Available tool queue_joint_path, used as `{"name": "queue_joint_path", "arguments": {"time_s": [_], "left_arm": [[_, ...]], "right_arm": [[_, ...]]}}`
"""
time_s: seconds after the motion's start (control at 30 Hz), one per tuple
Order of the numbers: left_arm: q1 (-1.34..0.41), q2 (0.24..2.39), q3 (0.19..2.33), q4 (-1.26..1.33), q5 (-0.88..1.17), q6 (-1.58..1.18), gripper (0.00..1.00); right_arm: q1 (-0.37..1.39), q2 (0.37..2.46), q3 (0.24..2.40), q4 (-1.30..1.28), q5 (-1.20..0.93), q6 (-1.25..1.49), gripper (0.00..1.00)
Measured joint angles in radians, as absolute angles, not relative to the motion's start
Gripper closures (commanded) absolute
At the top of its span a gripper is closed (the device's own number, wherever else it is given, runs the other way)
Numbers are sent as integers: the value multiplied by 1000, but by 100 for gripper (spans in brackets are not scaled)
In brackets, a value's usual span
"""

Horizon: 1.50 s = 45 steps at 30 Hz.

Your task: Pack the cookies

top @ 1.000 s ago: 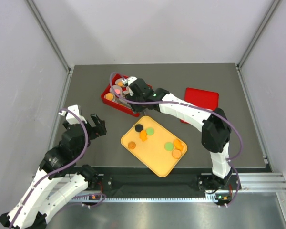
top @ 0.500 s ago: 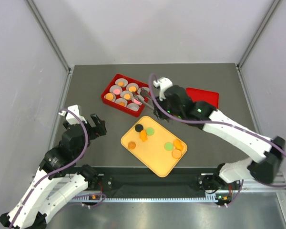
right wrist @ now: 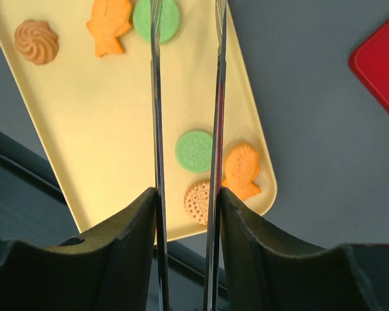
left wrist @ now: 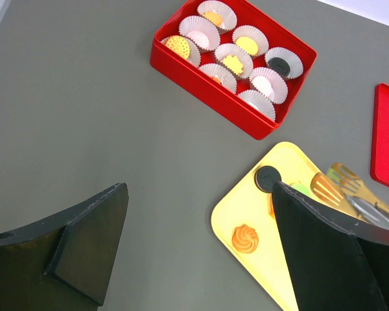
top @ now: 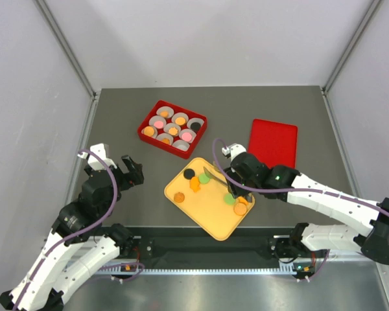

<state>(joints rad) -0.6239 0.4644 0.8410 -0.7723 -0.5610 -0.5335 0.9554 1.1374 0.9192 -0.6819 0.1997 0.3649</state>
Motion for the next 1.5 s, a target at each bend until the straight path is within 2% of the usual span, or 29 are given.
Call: {"name": "queue_joint_path", "arguments": {"time_s": [0.43, 1.33, 1.5], "left_arm": [[-624, 455, 841, -773, -557, -533, 3], [-624, 454, 841, -772, -558, -533, 3], [-624, 454, 841, -772, -558, -533, 3]], "right_arm": [[1053, 1148, 909, -680, 228, 413, 59], [1086, 1240, 908, -671, 244, 421, 59], [1086, 1242, 908, -665, 250, 421, 56]]}}
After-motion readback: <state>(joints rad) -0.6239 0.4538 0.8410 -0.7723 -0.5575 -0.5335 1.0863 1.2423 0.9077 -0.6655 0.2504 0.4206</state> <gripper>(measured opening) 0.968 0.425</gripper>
